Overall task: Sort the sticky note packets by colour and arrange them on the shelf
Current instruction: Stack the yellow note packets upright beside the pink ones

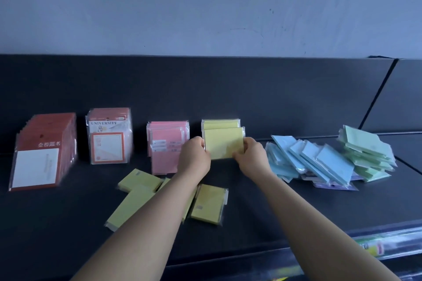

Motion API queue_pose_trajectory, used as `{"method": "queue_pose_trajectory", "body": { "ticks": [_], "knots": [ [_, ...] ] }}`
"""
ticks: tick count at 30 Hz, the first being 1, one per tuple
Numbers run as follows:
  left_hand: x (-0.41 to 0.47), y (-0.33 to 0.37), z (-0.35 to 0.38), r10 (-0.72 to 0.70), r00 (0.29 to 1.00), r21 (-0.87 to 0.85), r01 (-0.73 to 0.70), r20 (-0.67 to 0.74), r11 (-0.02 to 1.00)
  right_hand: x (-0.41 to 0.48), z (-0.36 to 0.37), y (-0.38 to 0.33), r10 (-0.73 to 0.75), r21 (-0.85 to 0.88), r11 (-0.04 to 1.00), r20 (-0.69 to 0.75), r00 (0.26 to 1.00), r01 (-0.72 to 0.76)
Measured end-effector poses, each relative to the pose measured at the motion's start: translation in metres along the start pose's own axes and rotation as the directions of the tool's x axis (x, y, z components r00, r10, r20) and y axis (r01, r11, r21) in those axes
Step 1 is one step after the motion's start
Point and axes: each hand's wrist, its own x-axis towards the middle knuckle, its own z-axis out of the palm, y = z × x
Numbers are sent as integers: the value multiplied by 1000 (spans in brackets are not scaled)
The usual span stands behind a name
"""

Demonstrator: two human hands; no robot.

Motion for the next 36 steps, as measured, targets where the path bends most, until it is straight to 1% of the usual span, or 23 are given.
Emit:
{"method": "queue_pose_trajectory", "body": {
  "ticks": [3,8,15,18,22,25,28,32,34,36],
  "knots": [
    [14,0,12,-11,1000,49,11,-11,999,17,9,1,23,-100,995,8,1000,-22],
    [30,0,24,3,999,155,5,-50,988,34,19,6,5,-175,985,-19,1000,-8],
    [35,4,32,10,992,190,14,-126,982,41,24,12,5,-159,987,-37,999,-11],
    [34,3,30,-2,993,181,24,-120,983,41,22,13,21,-102,995,-27,999,-23],
    [28,6,26,25,994,162,-8,-107,987,38,21,10,18,-73,997,-37,999,-21],
    [27,6,24,41,995,174,-25,-90,984,34,18,6,27,-76,997,-33,999,-30],
    [23,9,18,61,995,199,-45,-75,979,24,13,-2,22,-130,991,-20,1000,-24],
    [8,15,-14,115,992,119,-109,-42,987,4,4,-13,1,-165,986,37,999,5],
    [-4,8,-40,126,992,70,-128,26,989,-12,-3,-17,-10,-185,982,127,992,34],
    [-20,-6,-68,120,983,47,-127,142,991,-31,-10,-19,-19,-171,983,256,967,64]
  ]
}}
